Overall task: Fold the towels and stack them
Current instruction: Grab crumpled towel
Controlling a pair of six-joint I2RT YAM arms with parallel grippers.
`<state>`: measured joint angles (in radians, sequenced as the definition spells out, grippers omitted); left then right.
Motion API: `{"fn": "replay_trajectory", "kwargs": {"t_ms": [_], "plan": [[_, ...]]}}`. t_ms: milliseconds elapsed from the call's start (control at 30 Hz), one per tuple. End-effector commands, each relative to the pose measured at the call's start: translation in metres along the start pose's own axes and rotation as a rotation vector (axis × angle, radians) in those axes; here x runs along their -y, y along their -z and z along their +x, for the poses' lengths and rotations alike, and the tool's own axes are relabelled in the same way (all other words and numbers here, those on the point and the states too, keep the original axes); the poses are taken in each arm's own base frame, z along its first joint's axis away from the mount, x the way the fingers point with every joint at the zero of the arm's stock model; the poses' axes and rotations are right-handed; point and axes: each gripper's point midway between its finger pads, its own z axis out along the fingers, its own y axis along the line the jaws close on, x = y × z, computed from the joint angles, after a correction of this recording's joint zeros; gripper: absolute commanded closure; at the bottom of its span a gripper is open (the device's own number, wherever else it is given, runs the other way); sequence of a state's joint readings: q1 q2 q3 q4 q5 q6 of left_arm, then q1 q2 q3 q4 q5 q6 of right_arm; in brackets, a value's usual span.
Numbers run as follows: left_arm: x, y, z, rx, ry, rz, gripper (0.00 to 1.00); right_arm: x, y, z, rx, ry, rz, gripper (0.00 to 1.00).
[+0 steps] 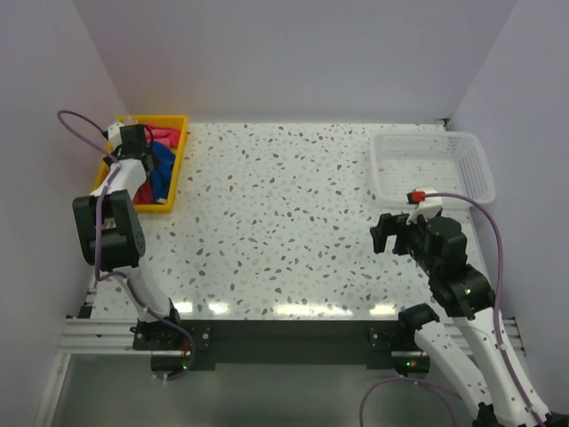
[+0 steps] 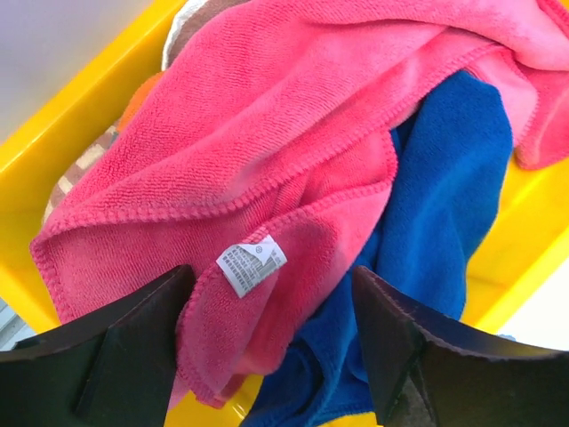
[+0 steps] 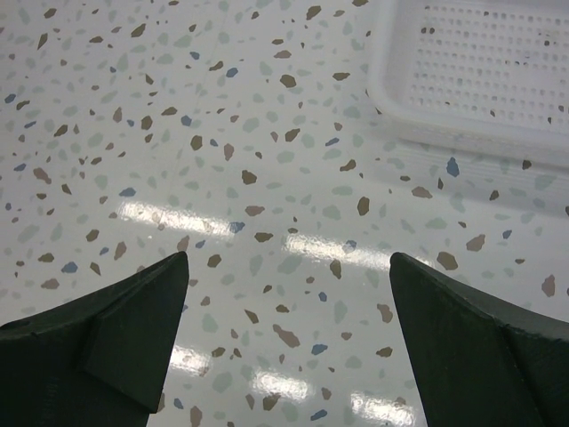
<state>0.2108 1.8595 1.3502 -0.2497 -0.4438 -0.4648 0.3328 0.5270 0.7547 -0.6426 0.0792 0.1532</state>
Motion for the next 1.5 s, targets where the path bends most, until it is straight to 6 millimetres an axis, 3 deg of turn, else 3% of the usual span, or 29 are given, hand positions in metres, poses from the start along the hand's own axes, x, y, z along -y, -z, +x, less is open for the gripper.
{"fn": "replay_trajectory", "kwargs": {"t_ms": [0,133,233,267,333,367,433,600,800,833,867,900,967,1000,1067,1100,1267,1333,1467], "plan": [[-0.008,-0.005,-0.022,0.054,0.021,-0.033,0.22,-0.004,0.006,-0.014,0.043,-0.003,-0.018,0.01],[-0.012,-0.009,-0.021,0.049,0.023,-0.040,0.24,-0.003,0.006,-0.013,0.040,-0.003,-0.015,0.01],[-0.011,-0.012,-0.021,0.052,0.014,-0.032,0.35,-0.002,0.006,-0.013,0.041,-0.001,-0.009,0.01],[-0.010,-0.012,-0.022,0.052,0.006,-0.028,0.46,-0.003,0.006,-0.013,0.039,-0.002,-0.011,0.01],[-0.010,-0.009,-0.027,0.061,0.004,-0.023,0.59,-0.002,0.006,-0.013,0.039,-0.003,-0.010,0.01],[-0.012,-0.008,-0.029,0.067,-0.005,-0.031,0.77,-0.002,0.006,-0.013,0.039,-0.003,-0.010,0.01],[-0.014,0.001,-0.039,0.085,-0.007,-0.035,1.00,-0.002,0.005,-0.013,0.038,-0.003,-0.008,0.01],[-0.022,0.036,-0.087,0.182,0.009,-0.059,1.00,-0.004,0.005,-0.016,0.037,-0.001,-0.016,0.01],[-0.019,0.113,-0.184,0.385,0.103,0.021,1.00,-0.008,0.003,-0.020,0.034,-0.005,-0.036,0.01],[-0.017,0.119,-0.190,0.389,0.101,0.033,1.00,-0.009,0.004,-0.023,0.040,-0.006,-0.038,0.01],[-0.011,0.126,-0.196,0.393,0.103,0.067,1.00,-0.010,0.003,-0.024,0.040,-0.007,-0.043,0.01],[-0.005,0.141,-0.216,0.427,0.120,0.102,1.00,-0.011,0.003,-0.025,0.040,-0.007,-0.046,0.01],[0.010,0.157,-0.225,0.424,0.114,0.179,1.00,-0.013,0.003,-0.029,0.048,-0.007,-0.055,0.01],[0.025,0.178,-0.240,0.459,0.116,0.236,1.00,-0.014,0.002,-0.031,0.052,-0.009,-0.059,0.01],[0.048,0.199,-0.244,0.461,0.088,0.319,1.00,-0.017,0.003,-0.038,0.065,-0.009,-0.072,0.01],[0.070,0.225,-0.250,0.486,0.082,0.389,1.00,-0.018,0.003,-0.041,0.073,-0.011,-0.074,0.01],[0.141,0.309,-0.255,0.539,0.049,0.686,1.00,-0.023,0.002,-0.060,0.095,-0.008,-0.089,0.01],[0.158,0.344,-0.267,0.583,0.079,0.794,1.00,-0.024,0.001,-0.069,0.100,0.002,-0.093,0.01],[0.177,0.405,-0.261,0.596,0.104,1.034,1.00,-0.026,0.005,-0.084,0.118,0.010,-0.096,0.01]]}}
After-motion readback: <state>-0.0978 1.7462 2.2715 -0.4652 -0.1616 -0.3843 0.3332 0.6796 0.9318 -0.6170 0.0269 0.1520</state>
